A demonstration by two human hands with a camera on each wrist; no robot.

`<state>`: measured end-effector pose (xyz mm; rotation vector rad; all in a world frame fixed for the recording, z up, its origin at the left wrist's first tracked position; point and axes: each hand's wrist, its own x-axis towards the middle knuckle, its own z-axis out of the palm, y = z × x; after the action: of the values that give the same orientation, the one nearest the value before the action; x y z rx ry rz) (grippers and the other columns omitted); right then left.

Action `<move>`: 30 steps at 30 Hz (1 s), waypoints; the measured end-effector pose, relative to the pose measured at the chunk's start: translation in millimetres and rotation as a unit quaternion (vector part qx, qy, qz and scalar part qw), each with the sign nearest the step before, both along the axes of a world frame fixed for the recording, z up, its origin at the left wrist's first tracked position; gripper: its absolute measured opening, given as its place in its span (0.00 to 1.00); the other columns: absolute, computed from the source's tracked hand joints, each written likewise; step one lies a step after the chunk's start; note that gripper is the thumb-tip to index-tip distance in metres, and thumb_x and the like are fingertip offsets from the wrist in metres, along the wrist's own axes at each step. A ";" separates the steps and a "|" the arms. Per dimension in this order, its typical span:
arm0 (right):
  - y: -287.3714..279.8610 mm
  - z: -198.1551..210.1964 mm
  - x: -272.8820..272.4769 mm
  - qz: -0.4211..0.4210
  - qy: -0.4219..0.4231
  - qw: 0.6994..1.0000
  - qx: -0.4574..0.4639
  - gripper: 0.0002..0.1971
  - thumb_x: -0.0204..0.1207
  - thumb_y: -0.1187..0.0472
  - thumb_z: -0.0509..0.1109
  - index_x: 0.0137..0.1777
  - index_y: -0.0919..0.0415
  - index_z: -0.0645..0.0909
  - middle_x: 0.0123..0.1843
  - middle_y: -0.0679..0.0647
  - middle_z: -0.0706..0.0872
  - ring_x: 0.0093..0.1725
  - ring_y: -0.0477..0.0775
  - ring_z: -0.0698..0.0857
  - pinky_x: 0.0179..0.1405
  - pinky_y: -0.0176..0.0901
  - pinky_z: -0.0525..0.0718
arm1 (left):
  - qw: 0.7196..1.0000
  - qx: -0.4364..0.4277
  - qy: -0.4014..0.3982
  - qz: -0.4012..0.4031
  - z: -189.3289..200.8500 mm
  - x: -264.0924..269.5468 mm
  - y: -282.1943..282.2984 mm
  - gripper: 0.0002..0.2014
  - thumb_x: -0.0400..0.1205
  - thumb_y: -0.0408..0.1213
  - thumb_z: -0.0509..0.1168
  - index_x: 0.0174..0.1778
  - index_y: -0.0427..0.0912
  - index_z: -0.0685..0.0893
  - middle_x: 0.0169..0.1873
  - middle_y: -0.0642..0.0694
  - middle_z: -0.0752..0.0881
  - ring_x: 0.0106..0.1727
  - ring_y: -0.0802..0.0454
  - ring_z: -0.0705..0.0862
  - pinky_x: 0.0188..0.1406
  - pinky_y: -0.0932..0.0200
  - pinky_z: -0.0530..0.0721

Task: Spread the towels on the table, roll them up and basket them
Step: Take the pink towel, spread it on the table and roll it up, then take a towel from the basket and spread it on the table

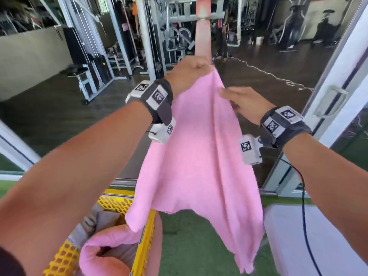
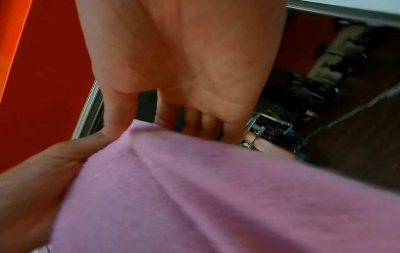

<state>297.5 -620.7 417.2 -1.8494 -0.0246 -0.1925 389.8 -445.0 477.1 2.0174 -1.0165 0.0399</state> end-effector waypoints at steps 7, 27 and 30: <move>-20.0 13.2 -1.4 -0.009 -0.086 0.980 0.182 0.11 0.82 0.61 0.65 0.56 0.68 0.84 0.45 0.58 0.88 0.43 0.50 0.86 0.44 0.38 0.82 | 0.994 0.058 0.086 -0.025 -7.3 -11.2 -23.8 0.19 0.82 0.49 0.66 0.48 0.33 0.87 0.44 0.40 0.84 0.40 0.54 0.79 0.36 0.62 0.75; 21.0 -156.9 -72.6 0.019 0.049 0.999 -0.013 0.19 0.81 0.58 0.69 0.31 0.67 0.72 0.32 0.54 0.65 0.34 0.48 0.65 0.32 0.43 0.62 | 0.977 0.062 0.202 -0.008 -196.0 -73.2 30.5 0.12 0.84 0.36 0.65 0.34 0.40 0.79 0.25 0.59 0.70 0.28 0.67 0.68 0.29 0.69 0.65; 37.2 -137.5 -54.7 0.050 0.027 0.998 -0.036 0.12 0.81 0.60 0.69 0.34 0.54 0.80 0.32 0.48 0.71 0.36 0.44 0.69 0.35 0.40 0.66 | 0.969 -0.023 0.242 0.030 -182.3 -69.1 40.3 0.10 0.82 0.37 0.63 0.35 0.40 0.77 0.32 0.52 0.72 0.35 0.59 0.70 0.36 0.61 0.67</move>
<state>242.8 -583.5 279.7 -1.9203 -0.0873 -0.0734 320.6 -404.7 294.8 1.8831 -0.6359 -0.3771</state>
